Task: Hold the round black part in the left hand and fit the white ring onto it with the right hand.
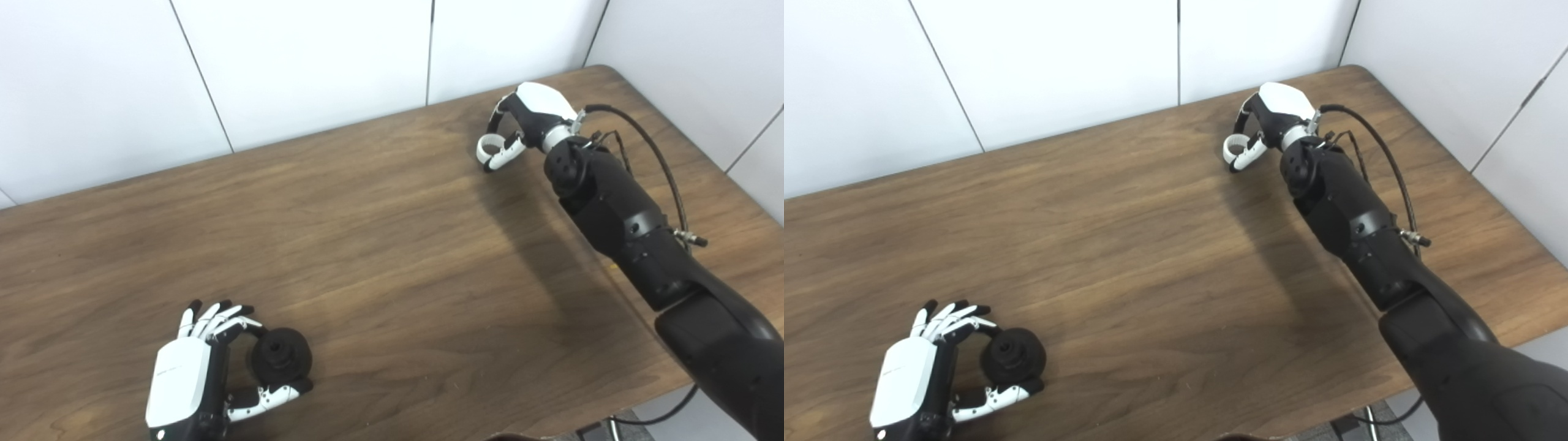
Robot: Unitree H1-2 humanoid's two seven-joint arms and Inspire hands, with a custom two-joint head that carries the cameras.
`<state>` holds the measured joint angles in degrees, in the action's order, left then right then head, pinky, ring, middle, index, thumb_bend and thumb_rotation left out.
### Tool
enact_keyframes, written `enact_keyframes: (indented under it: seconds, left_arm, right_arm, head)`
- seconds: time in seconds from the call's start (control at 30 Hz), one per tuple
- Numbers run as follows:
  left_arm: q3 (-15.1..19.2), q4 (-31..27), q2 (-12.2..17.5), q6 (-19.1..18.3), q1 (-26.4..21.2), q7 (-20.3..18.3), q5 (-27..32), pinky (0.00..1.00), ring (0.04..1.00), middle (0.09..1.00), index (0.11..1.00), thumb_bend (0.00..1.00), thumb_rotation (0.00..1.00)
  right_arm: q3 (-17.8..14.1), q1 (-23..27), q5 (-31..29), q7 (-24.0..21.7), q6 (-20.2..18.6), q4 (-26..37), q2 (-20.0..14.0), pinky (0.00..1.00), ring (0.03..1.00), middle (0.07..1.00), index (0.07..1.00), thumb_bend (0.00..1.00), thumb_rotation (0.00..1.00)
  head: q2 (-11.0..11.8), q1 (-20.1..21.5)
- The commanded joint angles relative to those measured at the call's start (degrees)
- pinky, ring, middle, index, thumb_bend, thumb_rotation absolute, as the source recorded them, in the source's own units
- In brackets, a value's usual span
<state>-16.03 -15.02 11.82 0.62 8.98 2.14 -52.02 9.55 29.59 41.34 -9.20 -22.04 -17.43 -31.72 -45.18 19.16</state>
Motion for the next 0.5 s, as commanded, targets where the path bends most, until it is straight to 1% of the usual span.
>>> enact_keyframes:
  seconds: [0.0, 0.13, 0.23, 0.47]
  left_arm:
    - [0.0, -1.7, 0.1, 0.1, 0.1, 0.1, -0.9, 1.0, 0.884, 0.791, 0.487, 0.52, 0.05]
    - [-0.2, -1.5, -0.2, 0.2, 0.0, 0.4, -1.2, 1.0, 0.88, 0.786, 0.486, 0.52, 0.05]
    - [-0.4, -1.5, -0.6, 0.1, 0.0, 0.4, -1.5, 1.0, 0.88, 0.785, 0.486, 0.52, 0.05]
    - [-1.2, -1.0, -1.5, 0.2, -0.3, 0.8, -2.5, 1.0, 0.878, 0.783, 0.486, 0.52, 0.05]
  right_arm:
    - [-0.1, 1.8, 0.1, 0.6, 1.3, 2.2, -2.3, 1.0, 0.995, 0.876, 0.489, 0.52, 0.13]
    - [1.0, 1.3, 0.0, -1.9, 1.4, 6.7, -2.8, 1.0, 0.998, 0.88, 0.489, 0.52, 0.13]
    - [2.4, 1.1, 0.5, -3.8, 2.2, 10.5, -3.3, 1.0, 0.993, 0.87, 0.488, 0.52, 0.13]
    - [5.0, 0.4, 1.5, -10.3, 1.0, 20.4, -3.2, 1.0, 0.986, 0.856, 0.487, 0.52, 0.14]
  head:
    - [-0.1, -0.3]
    - [-0.3, -1.7]
    - [-0.5, -3.0]
    - [-0.9, -6.7]
